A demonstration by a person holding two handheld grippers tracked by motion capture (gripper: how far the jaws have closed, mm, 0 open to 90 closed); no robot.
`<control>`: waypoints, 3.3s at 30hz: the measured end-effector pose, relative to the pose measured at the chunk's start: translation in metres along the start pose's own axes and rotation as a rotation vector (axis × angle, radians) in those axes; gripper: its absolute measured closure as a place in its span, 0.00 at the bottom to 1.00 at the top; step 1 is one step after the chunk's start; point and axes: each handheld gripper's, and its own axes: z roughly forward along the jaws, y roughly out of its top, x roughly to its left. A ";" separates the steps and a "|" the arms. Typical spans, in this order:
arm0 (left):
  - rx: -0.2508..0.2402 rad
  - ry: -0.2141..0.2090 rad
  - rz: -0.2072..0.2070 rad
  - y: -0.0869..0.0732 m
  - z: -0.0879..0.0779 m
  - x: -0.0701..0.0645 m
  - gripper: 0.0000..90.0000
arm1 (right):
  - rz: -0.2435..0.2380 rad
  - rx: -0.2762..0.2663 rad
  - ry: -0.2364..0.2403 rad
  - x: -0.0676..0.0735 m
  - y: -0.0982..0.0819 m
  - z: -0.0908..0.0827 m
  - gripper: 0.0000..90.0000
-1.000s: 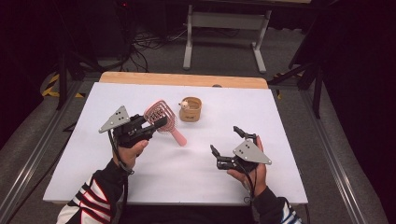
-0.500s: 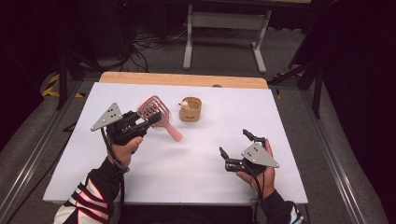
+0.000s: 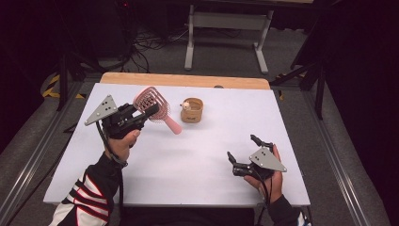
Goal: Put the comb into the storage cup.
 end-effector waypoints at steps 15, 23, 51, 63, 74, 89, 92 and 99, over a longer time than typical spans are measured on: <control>0.002 0.010 0.039 0.036 0.037 0.009 0.70 | 0.010 0.009 0.014 -0.001 -0.003 -0.002 0.06; 0.010 0.008 0.030 0.042 0.061 0.016 0.70 | 0.010 0.011 0.018 0.000 -0.003 -0.001 0.06; 0.134 0.044 0.016 0.028 0.134 0.030 0.70 | 0.012 0.003 0.037 0.000 -0.003 -0.001 0.06; 0.194 0.078 0.007 0.011 0.153 0.038 0.70 | 0.004 0.017 0.049 0.003 -0.003 0.001 0.07; 0.190 0.103 -0.012 0.007 0.153 0.045 0.70 | -0.005 0.032 0.061 0.006 -0.004 0.003 0.07; 0.246 0.116 -0.026 -0.016 0.163 0.048 0.70 | 0.000 0.039 0.046 0.007 -0.005 0.005 0.08; 0.252 0.111 -0.039 -0.020 0.164 0.048 0.70 | 0.001 0.042 0.045 0.007 -0.006 0.006 0.08; 0.236 0.121 -0.054 -0.025 0.166 0.049 0.70 | -0.001 0.042 0.054 0.007 -0.006 0.006 0.08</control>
